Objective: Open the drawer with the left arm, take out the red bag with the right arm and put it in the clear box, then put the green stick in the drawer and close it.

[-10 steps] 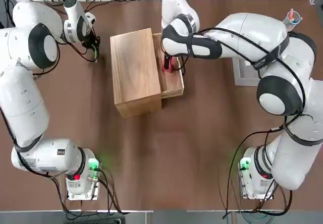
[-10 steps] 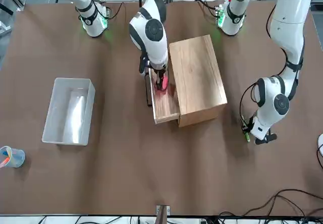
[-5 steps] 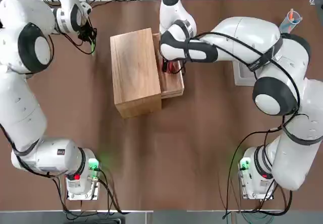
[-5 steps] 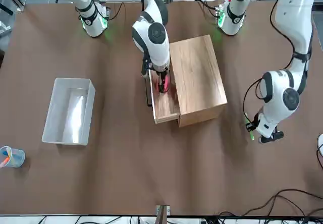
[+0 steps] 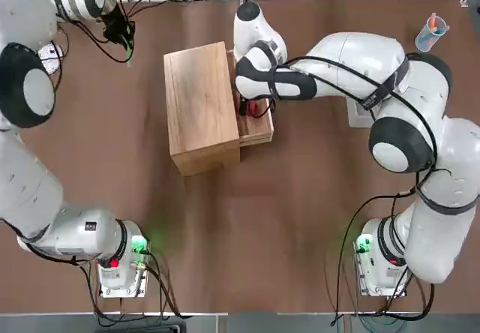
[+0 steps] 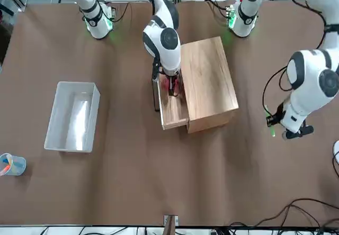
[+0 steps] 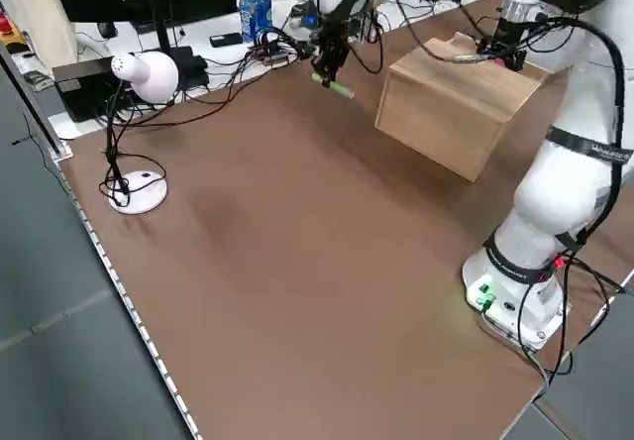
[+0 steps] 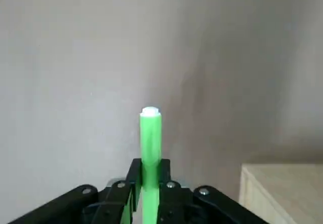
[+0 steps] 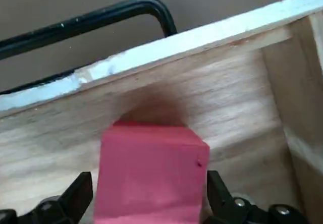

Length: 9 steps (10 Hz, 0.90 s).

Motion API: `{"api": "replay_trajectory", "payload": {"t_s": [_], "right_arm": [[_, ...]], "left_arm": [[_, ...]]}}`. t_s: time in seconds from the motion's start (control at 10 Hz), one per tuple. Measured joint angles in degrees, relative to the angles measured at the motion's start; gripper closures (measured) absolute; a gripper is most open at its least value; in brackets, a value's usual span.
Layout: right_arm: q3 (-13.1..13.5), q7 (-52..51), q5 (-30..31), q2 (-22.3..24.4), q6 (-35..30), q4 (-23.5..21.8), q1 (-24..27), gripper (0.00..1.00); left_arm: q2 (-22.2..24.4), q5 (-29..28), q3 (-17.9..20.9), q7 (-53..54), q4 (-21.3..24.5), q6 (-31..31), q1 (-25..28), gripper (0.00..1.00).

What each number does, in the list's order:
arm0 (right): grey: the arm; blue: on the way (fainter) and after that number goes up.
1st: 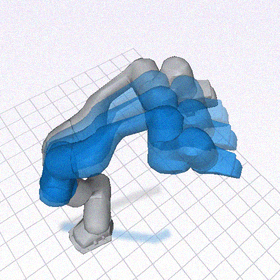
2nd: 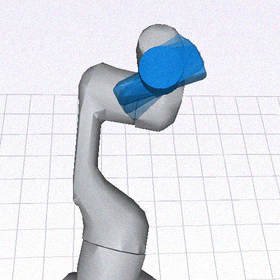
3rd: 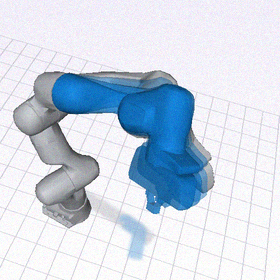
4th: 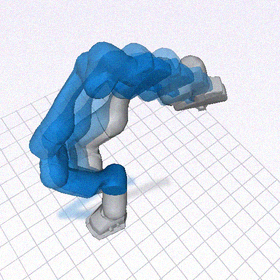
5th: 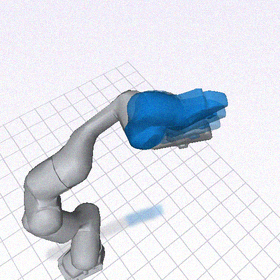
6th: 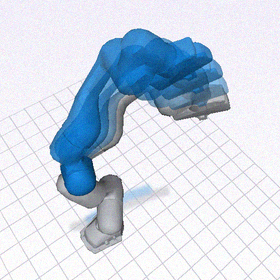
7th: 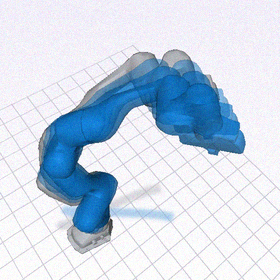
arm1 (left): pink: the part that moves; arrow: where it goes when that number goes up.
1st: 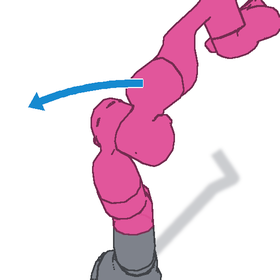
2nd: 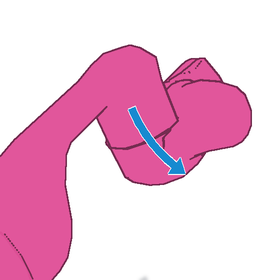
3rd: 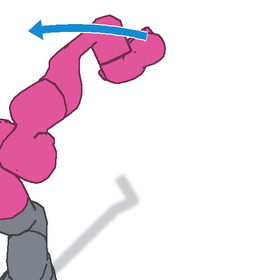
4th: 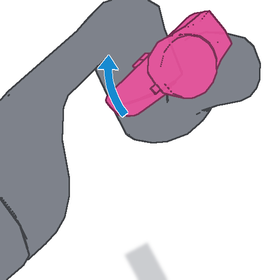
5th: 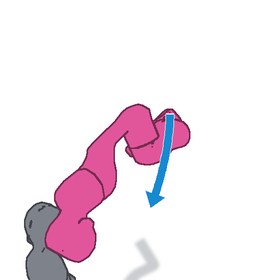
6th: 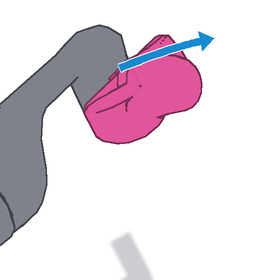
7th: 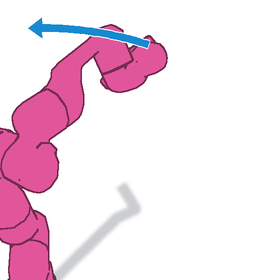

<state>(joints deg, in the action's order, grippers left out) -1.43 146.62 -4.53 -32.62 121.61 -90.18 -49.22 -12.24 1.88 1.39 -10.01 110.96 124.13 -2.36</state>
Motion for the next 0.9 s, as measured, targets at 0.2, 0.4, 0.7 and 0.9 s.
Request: {"api": "replay_trajectory", "payload": {"t_s": [0.2, 0.4, 0.7, 0.9], "right_arm": [[0.3, 0.0, 0.0, -0.1, 0.0, 0.1, 0.0, 0.12], [0.7, 0.0, 0.1, -0.1, 0.4, 1.3, 0.1, 0.38], [1.2, -2.6, 0.9, 1.4, 0.3, 3.9, 2.0, 0.38], [1.4, -10.1, 1.1, 5.8, -2.8, 4.7, 4.2, 0.38]], "left_arm": [[3.2, 0.1, -0.7, -0.2, -0.1, -2.2, 0.0, 0.82], [5.6, 0.1, -2.0, -0.3, -1.9, -7.6, -0.1, 0.82], [7.1, 0.2, -6.0, -4.3, -8.4, -19.5, -0.1, 0.82], [6.8, 0.2, -12.1, -11.1, -10.0, -20.8, -0.3, 0.82]]}}
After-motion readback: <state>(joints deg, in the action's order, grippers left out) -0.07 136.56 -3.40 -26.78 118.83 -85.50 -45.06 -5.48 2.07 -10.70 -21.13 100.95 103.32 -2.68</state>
